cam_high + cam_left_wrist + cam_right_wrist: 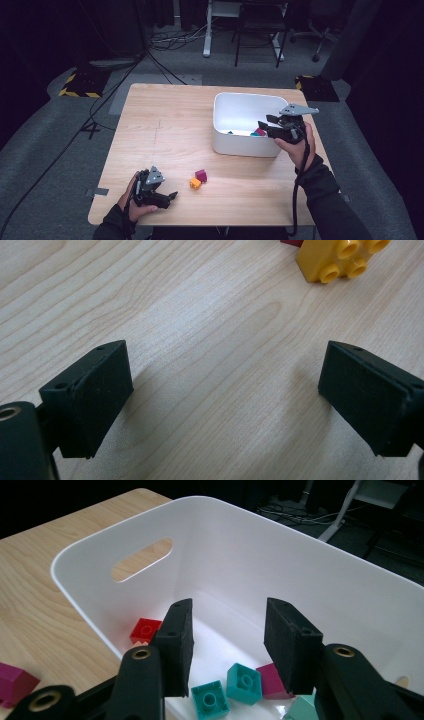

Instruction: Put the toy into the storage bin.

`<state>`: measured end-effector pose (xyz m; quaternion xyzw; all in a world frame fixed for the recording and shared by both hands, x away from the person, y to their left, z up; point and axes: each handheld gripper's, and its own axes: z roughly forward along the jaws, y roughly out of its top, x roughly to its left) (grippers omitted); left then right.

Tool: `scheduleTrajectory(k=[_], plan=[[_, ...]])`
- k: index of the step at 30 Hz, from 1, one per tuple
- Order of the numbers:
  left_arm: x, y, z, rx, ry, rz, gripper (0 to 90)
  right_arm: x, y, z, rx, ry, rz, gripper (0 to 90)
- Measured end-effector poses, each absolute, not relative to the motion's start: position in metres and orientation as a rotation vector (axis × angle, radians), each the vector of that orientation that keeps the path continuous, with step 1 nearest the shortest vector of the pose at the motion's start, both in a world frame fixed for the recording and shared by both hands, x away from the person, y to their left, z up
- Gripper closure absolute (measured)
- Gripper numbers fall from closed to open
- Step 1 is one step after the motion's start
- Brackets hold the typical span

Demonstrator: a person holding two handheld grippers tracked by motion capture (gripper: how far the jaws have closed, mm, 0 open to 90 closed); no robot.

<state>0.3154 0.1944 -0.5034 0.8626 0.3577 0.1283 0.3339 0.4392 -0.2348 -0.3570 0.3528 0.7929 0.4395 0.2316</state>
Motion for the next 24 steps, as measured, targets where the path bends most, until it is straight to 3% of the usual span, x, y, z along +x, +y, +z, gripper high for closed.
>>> scheduleTrajectory(k=[11,24], plan=[[0.314,0.193,-0.503,2.244,0.952,0.333,7.4,0.396,-0.244,-0.351,0.864,2.176,1.297,52.6],[0.308,0.187,-0.503,2.248,0.934,0.352,7.7,0.352,-0.256,-0.401,0.802,2.283,1.327,45.7]])
